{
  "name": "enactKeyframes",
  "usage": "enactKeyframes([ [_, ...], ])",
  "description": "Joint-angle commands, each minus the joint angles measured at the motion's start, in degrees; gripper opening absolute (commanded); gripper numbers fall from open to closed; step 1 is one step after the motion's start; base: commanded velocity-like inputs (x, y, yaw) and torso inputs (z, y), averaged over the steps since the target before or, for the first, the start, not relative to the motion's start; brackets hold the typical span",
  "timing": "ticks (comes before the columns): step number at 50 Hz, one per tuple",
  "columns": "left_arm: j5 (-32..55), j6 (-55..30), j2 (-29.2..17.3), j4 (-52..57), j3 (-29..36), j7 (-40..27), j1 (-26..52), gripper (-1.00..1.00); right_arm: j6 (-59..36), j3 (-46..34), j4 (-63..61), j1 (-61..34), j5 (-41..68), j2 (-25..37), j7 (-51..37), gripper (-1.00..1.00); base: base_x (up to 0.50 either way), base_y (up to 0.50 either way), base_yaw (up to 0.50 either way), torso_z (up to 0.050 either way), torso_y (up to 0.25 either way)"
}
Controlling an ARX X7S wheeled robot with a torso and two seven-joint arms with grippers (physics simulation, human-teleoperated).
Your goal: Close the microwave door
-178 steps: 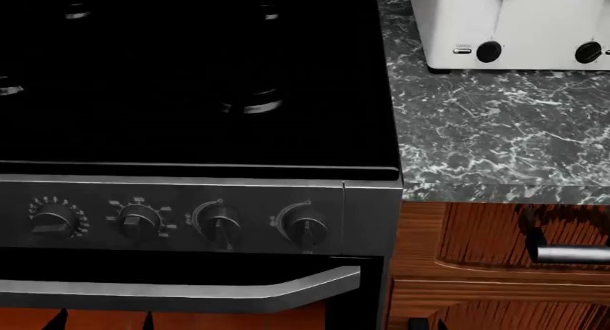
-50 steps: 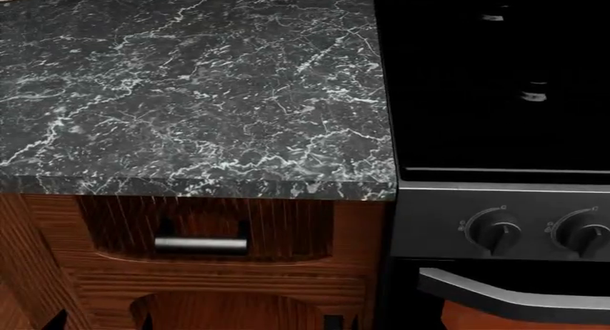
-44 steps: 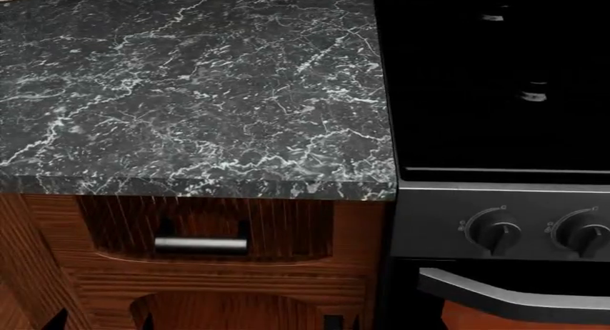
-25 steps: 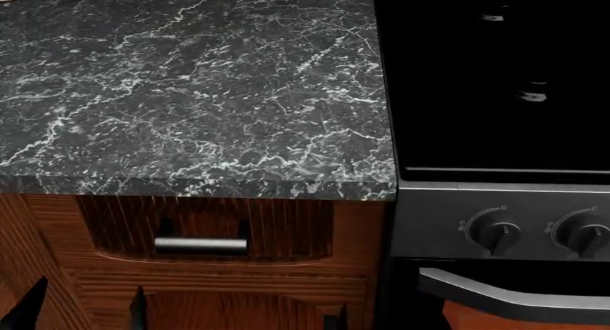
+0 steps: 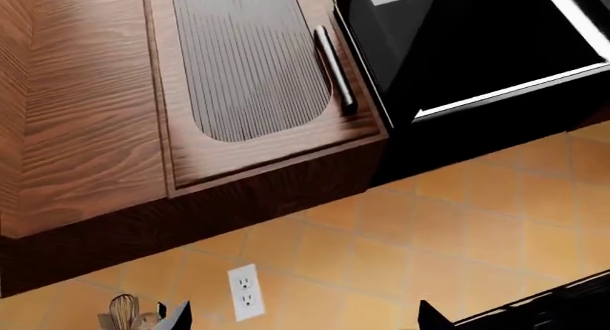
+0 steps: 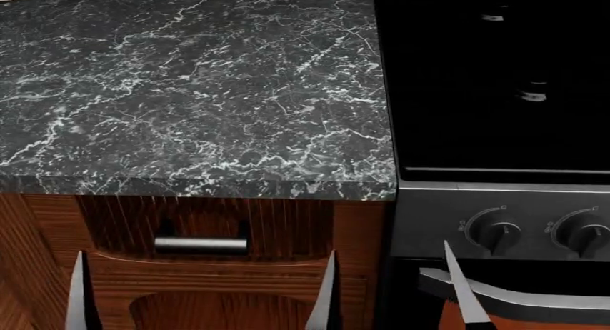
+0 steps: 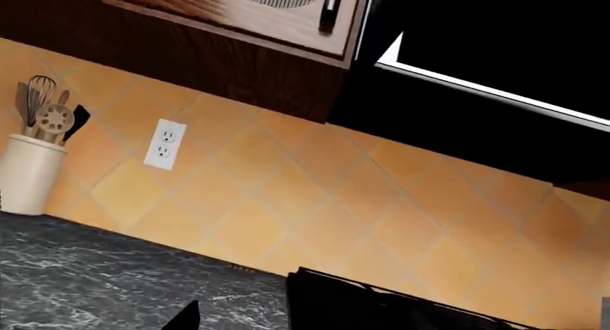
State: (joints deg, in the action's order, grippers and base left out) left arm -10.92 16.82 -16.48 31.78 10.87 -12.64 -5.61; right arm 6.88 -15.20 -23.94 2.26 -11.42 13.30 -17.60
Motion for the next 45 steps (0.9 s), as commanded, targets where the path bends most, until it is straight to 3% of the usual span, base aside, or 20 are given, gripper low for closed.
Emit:
enactKeyframes([
  [1,-4.48,-0.41,-1.54,5.95,1.76,1.91,0.17,1.0,1.26,0.4,-5.48,0.78,-4.15,0.22,-2.75,1.0,0.0,0.0,0.0,0.0,0.0],
  [12,-5.82,0.1,-1.88,5.83,2.07,1.53,0.08,1.0,2.18,-0.17,-4.38,0.85,-3.56,0.76,-2.99,1.0,0.0,0.0,0.0,0.0,0.0],
  [19,-5.27,0.85,-2.03,5.72,2.02,0.93,-0.04,1.0,7.68,-0.44,-0.82,0.92,-5.34,2.62,-4.73,1.0,0.03,0.0,0.0,0.0,0.0],
  [45,-6.24,0.56,-2.71,5.89,2.65,0.7,-0.16,1.0,12.44,-1.25,4.04,0.05,-5.63,4.45,-6.66,1.0,0.5,0.0,0.0,0.0,0.0],
])
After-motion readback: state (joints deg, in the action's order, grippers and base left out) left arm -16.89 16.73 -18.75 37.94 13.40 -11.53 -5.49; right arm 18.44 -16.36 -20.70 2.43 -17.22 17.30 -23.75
